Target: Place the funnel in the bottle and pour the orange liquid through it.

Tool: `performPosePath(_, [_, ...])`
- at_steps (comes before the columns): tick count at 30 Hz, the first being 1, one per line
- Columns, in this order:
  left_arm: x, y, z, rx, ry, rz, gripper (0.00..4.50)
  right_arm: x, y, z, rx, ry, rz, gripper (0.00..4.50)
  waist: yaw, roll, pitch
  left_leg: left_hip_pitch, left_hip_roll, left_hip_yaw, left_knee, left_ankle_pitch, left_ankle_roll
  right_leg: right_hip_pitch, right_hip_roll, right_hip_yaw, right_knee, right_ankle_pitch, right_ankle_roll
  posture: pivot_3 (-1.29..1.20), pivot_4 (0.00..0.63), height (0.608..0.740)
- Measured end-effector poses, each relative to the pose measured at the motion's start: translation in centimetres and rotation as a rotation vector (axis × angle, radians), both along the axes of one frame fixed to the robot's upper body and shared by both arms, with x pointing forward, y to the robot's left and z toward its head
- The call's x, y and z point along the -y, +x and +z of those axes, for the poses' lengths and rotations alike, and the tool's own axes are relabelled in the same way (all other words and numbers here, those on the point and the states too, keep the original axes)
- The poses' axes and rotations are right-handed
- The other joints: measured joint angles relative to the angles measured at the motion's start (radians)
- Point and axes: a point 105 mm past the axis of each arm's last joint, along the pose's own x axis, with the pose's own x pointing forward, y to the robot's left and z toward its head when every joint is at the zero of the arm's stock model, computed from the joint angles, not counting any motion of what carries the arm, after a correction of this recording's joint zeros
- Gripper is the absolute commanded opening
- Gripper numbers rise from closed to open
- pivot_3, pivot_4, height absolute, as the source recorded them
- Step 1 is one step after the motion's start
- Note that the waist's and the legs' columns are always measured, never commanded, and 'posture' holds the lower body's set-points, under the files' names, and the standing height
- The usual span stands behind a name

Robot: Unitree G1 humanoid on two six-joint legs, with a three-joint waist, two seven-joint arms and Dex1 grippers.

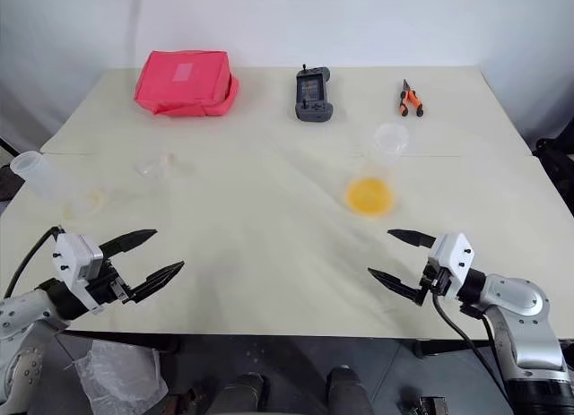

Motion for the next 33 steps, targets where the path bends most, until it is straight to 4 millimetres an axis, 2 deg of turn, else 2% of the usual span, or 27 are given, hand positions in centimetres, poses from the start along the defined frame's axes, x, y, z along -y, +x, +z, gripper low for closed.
performPosePath(5, [-0.2, 0.2, 0.1, 0.006, 0.024, 0.015, 4.46, -0.2, 0.0, -0.1, -0.002, 0.01, 0.004, 4.5, -0.001, 0.0, 0.0, 0.0, 0.0, 0.0, 0.0, 0.0, 0.0, 0.0, 0.0, 0.0, 0.0, 0.0, 0.0, 0.0, 0.15, 0.74])
performPosePath(8, [-0.8, 0.5, 0.7, 0.034, -0.04, 0.078, 4.46, -1.2, 0.1, -0.2, -0.004, 0.023, 0.035, 4.5, -0.003, 0.0, 0.0, 0.0, 0.001, 0.0, 0.0, 0.0, 0.0, 0.0, 0.0, 0.0, 0.0, 0.0, 0.0, 0.0, 0.15, 0.74])
performPosePath(11, [-4.9, -0.4, 0.3, 0.063, -0.197, 0.336, 4.46, -4.4, 0.5, -0.1, -0.006, 0.094, 0.121, 4.5, -0.025, 0.0, 0.0, 0.001, 0.004, 0.0, -0.001, 0.0, 0.0, 0.0, 0.001, 0.0, 0.001, 0.0, 0.0, 0.0, 0.15, 0.74])
performPosePath(12, [-5.4, -0.5, 0.1, 0.063, -0.21, 0.368, 4.46, -4.8, 0.5, 0.0, -0.003, 0.099, 0.133, 4.5, -0.025, 0.0, 0.0, 0.002, 0.005, 0.0, -0.001, 0.0, 0.0, 0.0, 0.001, 0.0, 0.001, 0.0, 0.0, 0.0, 0.15, 0.74])
performPosePath(15, [-8.9, -2.9, -1.7, 0.045, -0.28, 0.611, 4.46, -8.0, 0.8, 1.6, 0.029, 0.161, 0.201, 4.5, -0.03, 0.0, 0.0, 0.002, 0.006, -0.001, -0.001, -0.001, 0.0, -0.001, 0.0, 0.0, 0.001, 0.0, 0.0, 0.0, 0.15, 0.74])
performPosePath(18, [-12.1, -5.5, -2.3, 0.065, -0.331, 0.812, 4.46, -10.8, 0.8, 3.4, 0.058, 0.179, 0.269, 4.5, -0.021, -0.003, -0.002, 0.002, 0.005, -0.002, 0.0, -0.001, 0.0, 0.0, 0.0, -0.001, 0.001, 0.0, 0.0, 0.0, 0.15, 0.74])
performPosePath(20, [-14.0, -6.6, -2.5, 0.08, -0.348, 0.915, 4.46, -11.4, 0.9, 3.9, 0.059, 0.175, 0.281, 4.5, -0.004, -0.005, -0.003, 0.002, 0.005, -0.002, 0.001, -0.001, 0.0, 0.0, -0.001, -0.002, 0.0, 0.0, 0.0, 0.0, 0.15, 0.74])
performPosePath(23, [-15.8, -7.9, -2.7, 0.101, -0.391, 1.029, 4.46, -11.8, 1.3, 4.5, 0.058, 0.171, 0.281, 4.5, 0.008, -0.008, -0.005, 0.001, 0.004, -0.002, 0.002, -0.001, 0.0, 0.002, -0.002, -0.002, -0.001, 0.0, 0.0, 0.0, 0.15, 0.74])
performPosePath(25, [-16.0, -7.4, -2.4, 0.111, -0.401, 1.045, 4.46, -11.7, 1.5, 4.5, 0.051, 0.172, 0.27, 4.5, 0.016, -0.01, -0.006, 0.001, 0.004, -0.002, 0.002, -0.001, 0.0, 0.002, -0.001, -0.002, -0.001, 0.0, 0.0, 0.0, 0.15, 0.74])
performPosePath(26, [-16.1, -6.6, -1.9, 0.119, -0.404, 1.041, 4.46, -11.6, 1.6, 4.4, 0.044, 0.172, 0.264, 4.5, 0.022, -0.01, -0.006, 0.001, 0.004, -0.002, 0.002, -0.001, 0.0, 0.002, -0.001, -0.003, -0.001, 0.0, 0.0, 0.0, 0.15, 0.74])
performPosePath(30, [-17.2, -1.8, 2.5, 0.182, -0.421, 0.998, 4.46, -11.3, 1.5, 3.9, 0.015, 0.163, 0.257, 4.5, 0.026, -0.011, -0.007, 0.001, 0.001, -0.007, 0.001, 0.0, -0.002, 0.002, 0.001, -0.005, 0.001, 0.001, -0.002, 0.0, 0.15, 0.74])
performPosePath(33, [-17.6, 1.4, 4.7, 0.176, -0.386, 0.963, 4.46, -11.7, 1.3, 4.0, 0.004, 0.167, 0.271, 4.5, 0.013, -0.011, -0.007, 0.003, 0.0, -0.008, 0.0, 0.0, -0.001, 0.0, 0.001, -0.003, 0.001, 0.001, -0.002, 0.0, 0.15, 0.74])
